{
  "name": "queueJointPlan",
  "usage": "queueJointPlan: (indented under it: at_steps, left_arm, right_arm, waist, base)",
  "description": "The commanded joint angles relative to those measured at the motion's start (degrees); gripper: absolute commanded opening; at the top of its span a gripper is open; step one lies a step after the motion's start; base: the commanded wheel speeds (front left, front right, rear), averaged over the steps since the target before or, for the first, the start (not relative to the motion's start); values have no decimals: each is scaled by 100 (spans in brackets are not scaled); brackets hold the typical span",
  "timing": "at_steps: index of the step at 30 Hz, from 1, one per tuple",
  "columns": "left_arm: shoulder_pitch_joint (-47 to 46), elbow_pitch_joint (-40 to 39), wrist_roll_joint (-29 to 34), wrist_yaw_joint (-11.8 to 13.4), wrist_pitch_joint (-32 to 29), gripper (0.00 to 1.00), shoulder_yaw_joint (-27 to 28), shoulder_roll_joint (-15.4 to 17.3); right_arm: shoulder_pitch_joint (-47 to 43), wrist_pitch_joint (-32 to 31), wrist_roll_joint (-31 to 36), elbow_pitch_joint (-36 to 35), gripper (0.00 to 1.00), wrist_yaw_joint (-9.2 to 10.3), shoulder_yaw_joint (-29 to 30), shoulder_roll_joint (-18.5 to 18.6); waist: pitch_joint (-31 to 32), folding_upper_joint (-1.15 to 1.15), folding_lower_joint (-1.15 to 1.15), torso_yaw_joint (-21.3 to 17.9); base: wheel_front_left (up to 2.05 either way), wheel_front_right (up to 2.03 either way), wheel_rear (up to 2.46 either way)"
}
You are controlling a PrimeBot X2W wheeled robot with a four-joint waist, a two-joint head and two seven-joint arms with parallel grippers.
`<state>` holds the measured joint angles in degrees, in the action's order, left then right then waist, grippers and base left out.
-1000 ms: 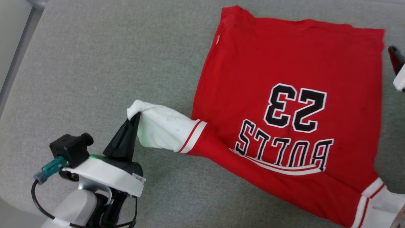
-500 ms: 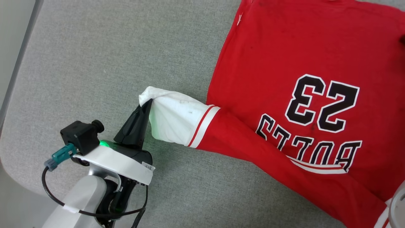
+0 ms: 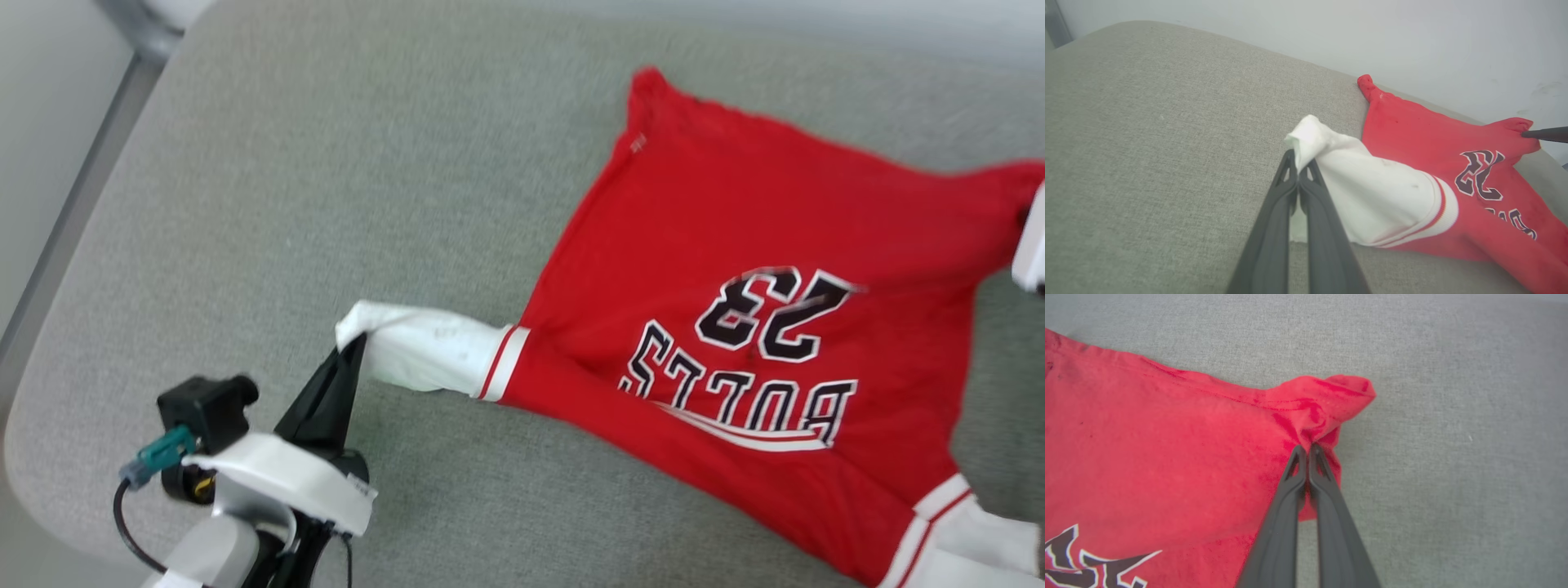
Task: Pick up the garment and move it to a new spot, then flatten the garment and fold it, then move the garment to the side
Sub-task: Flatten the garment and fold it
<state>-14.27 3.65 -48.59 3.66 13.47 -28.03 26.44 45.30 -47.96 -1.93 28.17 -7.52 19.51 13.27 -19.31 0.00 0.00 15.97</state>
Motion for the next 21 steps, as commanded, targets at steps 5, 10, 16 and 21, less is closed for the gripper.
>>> queueJointPlan:
  at_steps: [5, 10, 16, 21]
  left_arm:
    - [537, -79, -113, 299, -110, 0, 98, 185]
    - [861, -168, -172, 496, -247, 0, 130, 344]
    - [1143, -291, -243, 684, -322, 0, 185, 462]
    - [1204, -322, -257, 730, -369, 0, 180, 493]
  right_arm:
    - [-1584, -78, -709, -1085, 0, 6, -118, 161]
    - [-3065, -231, -1080, -2230, 0, 6, 179, -88]
    - [-4688, -312, -1296, -3214, 0, 6, 628, -687]
    - [-5443, -219, -1469, -3375, 0, 6, 866, -978]
  waist:
    - [844, 0, 0, -413]
    - [1151, 0, 0, -611]
    - [1334, 0, 0, -810]
    - [1381, 0, 0, -875]
  base:
    - [0, 0, 0]
    - [0, 0, 0]
    - [0, 0, 0]
    - [0, 0, 0]
